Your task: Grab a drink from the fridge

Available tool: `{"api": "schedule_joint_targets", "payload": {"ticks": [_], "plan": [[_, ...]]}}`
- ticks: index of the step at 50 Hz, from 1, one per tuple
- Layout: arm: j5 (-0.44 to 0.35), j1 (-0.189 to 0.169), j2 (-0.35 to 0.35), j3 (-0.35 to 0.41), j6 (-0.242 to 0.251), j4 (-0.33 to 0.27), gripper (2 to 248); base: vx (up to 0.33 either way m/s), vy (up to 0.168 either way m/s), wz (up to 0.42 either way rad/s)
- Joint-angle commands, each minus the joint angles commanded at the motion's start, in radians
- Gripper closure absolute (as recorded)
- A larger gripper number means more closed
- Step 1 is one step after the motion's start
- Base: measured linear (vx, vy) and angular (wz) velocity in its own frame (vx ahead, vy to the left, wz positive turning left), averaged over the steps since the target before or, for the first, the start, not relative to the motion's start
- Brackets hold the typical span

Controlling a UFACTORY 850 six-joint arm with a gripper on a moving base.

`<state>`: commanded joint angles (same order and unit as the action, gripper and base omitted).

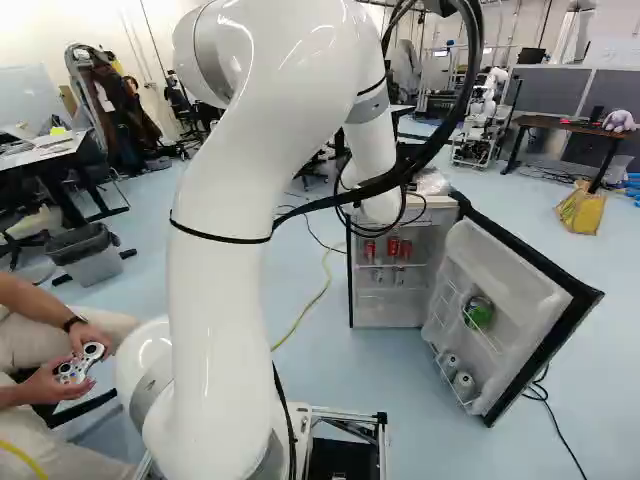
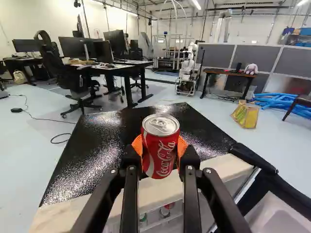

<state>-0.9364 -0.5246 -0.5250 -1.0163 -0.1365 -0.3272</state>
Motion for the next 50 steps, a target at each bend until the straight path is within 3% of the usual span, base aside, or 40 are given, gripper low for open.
{"api": "schedule_joint_targets", "payload": {"ticks": [50], "plan": [[0.0, 0.01, -0.037, -0.046, 0.0, 0.0, 162, 0.0, 0.0, 0.0]]}}
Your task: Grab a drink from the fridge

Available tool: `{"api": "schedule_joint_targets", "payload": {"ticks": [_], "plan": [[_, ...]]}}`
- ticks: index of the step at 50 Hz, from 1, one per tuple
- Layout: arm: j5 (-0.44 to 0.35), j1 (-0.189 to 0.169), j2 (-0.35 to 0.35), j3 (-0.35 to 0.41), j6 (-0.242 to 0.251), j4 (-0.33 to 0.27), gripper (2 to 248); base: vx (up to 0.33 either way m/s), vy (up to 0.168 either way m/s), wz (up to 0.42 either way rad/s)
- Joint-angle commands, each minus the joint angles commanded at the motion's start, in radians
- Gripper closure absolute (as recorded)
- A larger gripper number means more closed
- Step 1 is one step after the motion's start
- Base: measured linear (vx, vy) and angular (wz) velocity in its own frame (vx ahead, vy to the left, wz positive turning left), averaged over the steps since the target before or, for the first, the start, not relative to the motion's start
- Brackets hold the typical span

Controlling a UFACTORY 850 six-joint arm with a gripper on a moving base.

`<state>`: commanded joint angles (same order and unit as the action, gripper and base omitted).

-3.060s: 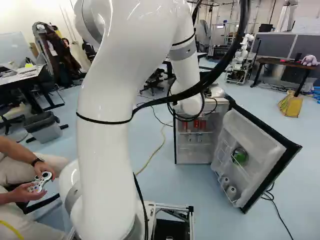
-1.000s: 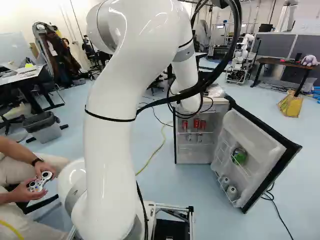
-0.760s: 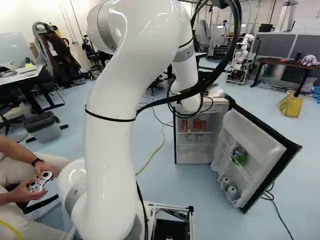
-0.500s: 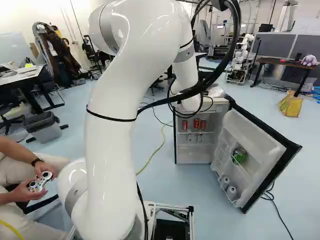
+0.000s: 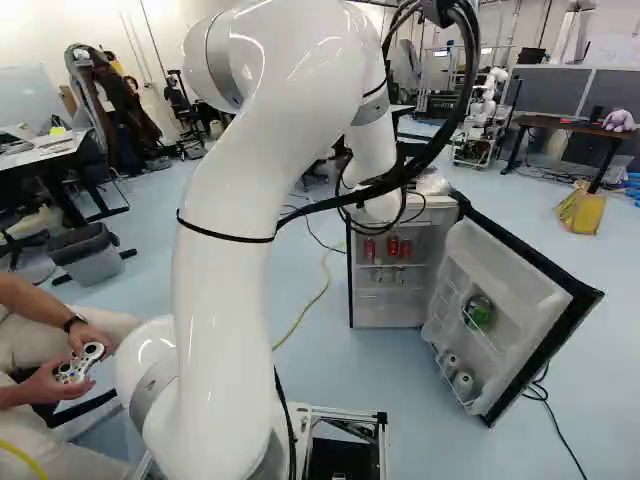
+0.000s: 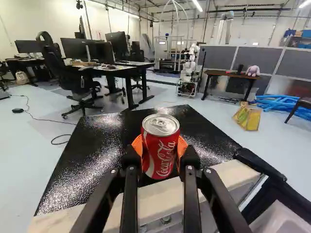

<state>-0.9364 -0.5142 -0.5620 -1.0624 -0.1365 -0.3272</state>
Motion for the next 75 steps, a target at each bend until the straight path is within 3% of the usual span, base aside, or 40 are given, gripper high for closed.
{"api": "schedule_joint_targets", "payload": {"ticks": [44, 45, 49, 50, 54, 55, 60, 61, 65, 66, 75], "plan": [[0.0, 0.002, -0.044, -0.012, 0.0, 0.0, 155, 0.0, 0.0, 0.0], [0.0, 0.002, -0.044, -0.012, 0.0, 0.0, 124, 0.0, 0.0, 0.0], [0.0, 0.002, -0.044, -0.012, 0.0, 0.0, 124, 0.0, 0.0, 0.0], [0.0, 0.002, -0.044, -0.012, 0.0, 0.0, 90, 0.0, 0.0, 0.0], [0.0, 0.002, -0.044, -0.012, 0.0, 0.0, 90, 0.0, 0.0, 0.0], [0.0, 0.002, -0.044, -0.012, 0.0, 0.0, 55, 0.0, 0.0, 0.0], [0.0, 0.002, -0.042, -0.01, 0.0, 0.0, 55, 0.0, 0.0, 0.0], [0.0, 0.001, -0.041, -0.008, 0.0, 0.0, 18, 0.0, 0.0, 0.0], [0.0, 0.0, -0.034, 0.001, 0.0, 0.0, 18, 0.0, 0.0, 0.0], [0.0, 0.0, -0.031, 0.005, 0.0, 0.0, 3, 0.0, 0.0, 0.0], [0.0, -0.004, 0.002, 0.05, 0.0, 0.0, 3, 0.0, 0.0, 0.0]]}}
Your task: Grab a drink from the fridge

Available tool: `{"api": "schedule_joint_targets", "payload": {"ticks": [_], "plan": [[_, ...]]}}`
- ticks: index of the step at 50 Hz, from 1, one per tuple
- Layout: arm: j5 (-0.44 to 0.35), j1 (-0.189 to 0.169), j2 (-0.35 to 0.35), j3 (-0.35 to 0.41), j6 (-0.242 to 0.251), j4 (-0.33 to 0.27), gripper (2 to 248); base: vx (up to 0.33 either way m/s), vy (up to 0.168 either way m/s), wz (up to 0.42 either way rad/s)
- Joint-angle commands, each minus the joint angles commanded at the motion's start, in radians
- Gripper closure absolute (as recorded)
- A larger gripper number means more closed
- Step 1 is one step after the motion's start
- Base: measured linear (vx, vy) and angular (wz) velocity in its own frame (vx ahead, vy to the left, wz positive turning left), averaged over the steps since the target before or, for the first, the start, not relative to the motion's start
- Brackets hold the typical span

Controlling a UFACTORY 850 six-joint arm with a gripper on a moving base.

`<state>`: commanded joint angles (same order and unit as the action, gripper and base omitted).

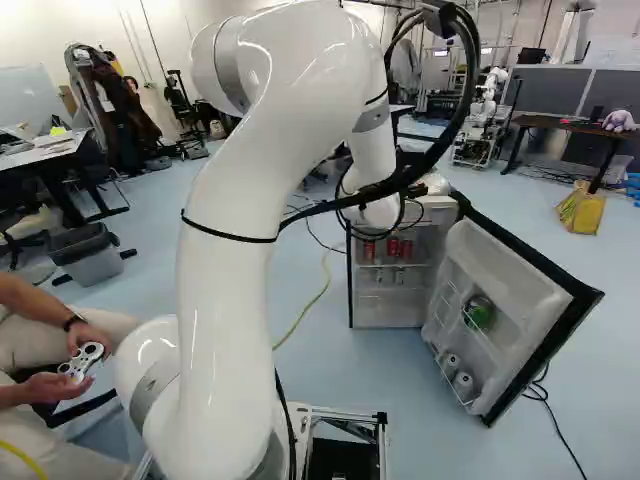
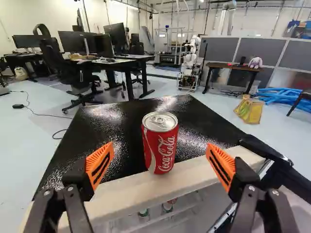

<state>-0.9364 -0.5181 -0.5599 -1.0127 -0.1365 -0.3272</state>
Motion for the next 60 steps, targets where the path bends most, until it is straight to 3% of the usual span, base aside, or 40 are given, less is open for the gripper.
{"api": "schedule_joint_targets", "payload": {"ticks": [41, 60], "plan": [[0.003, -0.039, 0.212, 0.237, 0.0, 0.0, 3, 0.0, 0.0, 0.0], [0.106, -0.09, 0.307, 0.302, 0.0, 0.015, 3, 0.0, 0.0, 0.0]]}}
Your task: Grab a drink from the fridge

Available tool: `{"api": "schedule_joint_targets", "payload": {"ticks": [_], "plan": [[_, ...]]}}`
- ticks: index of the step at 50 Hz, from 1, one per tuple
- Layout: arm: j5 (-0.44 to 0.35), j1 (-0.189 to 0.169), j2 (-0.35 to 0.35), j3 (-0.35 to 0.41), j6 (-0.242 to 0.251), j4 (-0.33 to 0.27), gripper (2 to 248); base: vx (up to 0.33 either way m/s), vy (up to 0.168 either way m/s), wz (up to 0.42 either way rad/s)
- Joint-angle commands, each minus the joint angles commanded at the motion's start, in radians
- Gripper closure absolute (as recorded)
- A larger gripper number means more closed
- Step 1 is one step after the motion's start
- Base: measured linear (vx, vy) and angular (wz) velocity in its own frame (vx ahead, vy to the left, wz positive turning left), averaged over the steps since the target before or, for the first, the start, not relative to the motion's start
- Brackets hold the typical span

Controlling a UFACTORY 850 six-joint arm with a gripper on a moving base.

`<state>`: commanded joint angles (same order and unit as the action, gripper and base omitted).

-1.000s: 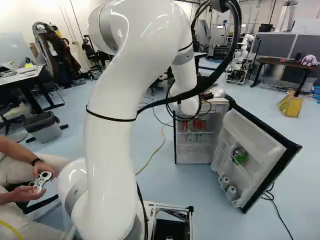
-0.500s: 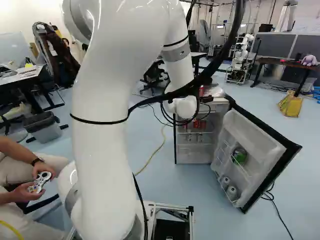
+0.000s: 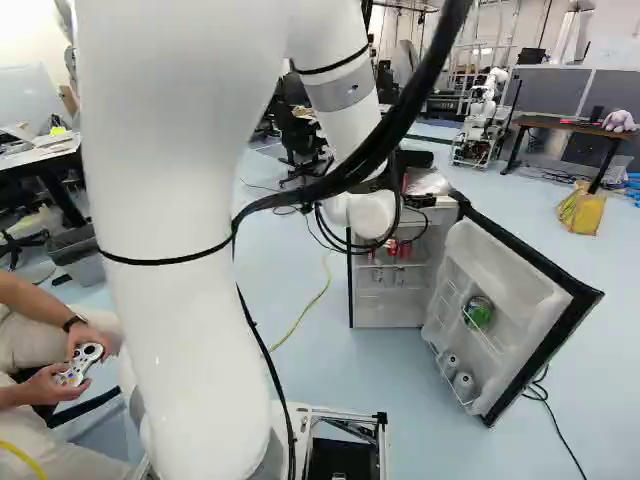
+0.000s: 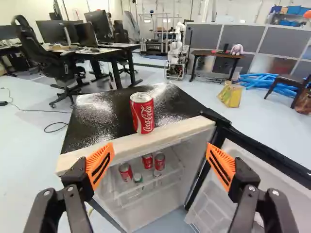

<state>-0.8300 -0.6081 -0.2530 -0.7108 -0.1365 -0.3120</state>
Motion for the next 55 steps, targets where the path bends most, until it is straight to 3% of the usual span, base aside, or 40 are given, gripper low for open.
{"api": "schedule_joint_targets", "payload": {"ticks": [22, 55], "plan": [[0.143, -0.071, 0.05, 0.003, 0.0, 0.019, 3, 0.0, 0.0, 0.0], [0.363, -0.149, 0.04, -0.091, 0.0, 0.019, 3, 0.0, 0.0, 0.0]]}}
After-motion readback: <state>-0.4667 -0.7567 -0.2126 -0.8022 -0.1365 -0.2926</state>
